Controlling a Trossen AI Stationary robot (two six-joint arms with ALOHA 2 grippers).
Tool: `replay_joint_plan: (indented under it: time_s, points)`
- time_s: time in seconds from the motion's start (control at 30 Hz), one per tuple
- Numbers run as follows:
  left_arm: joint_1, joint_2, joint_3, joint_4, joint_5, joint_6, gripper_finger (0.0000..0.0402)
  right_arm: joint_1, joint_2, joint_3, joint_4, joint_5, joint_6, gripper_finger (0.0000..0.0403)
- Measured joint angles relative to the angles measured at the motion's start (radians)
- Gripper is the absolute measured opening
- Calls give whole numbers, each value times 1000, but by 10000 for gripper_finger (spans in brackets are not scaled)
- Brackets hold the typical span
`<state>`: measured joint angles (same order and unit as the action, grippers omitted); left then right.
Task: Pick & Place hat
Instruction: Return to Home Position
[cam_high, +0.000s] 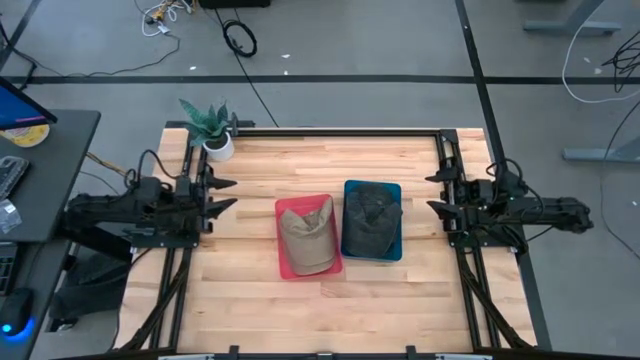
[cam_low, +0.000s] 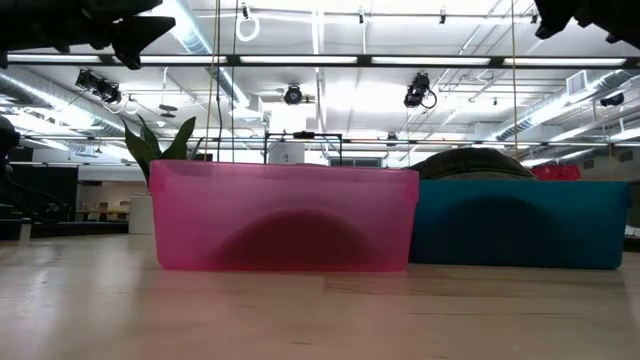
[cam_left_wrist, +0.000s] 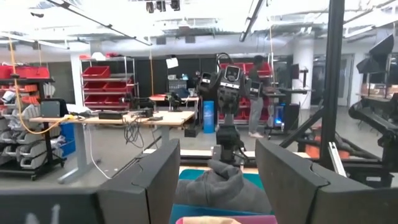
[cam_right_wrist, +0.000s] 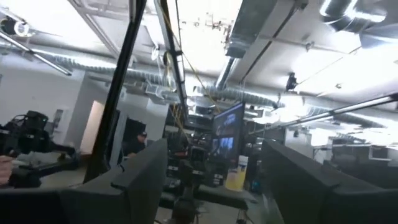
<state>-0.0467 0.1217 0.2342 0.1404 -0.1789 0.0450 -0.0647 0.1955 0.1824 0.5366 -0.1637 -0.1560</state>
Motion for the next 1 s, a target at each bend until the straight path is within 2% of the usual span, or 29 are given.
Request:
replay_joint_plan:
  time_s: [0.23,0.43,0.67,1.0]
  points:
    - [0,-88,-22,-36,6,-9,213,0,-52,-64,25,53,-22,262]
    - [0,-119,-108,43,6,-8,213,0,-55,-169,221,52,-18,262]
    - [0,-117,-180,153,16,-1,213,0,-53,-167,133,52,-13,262]
    - [0,-116,-225,133,33,20,213,0,-53,-166,41,52,-10,262]
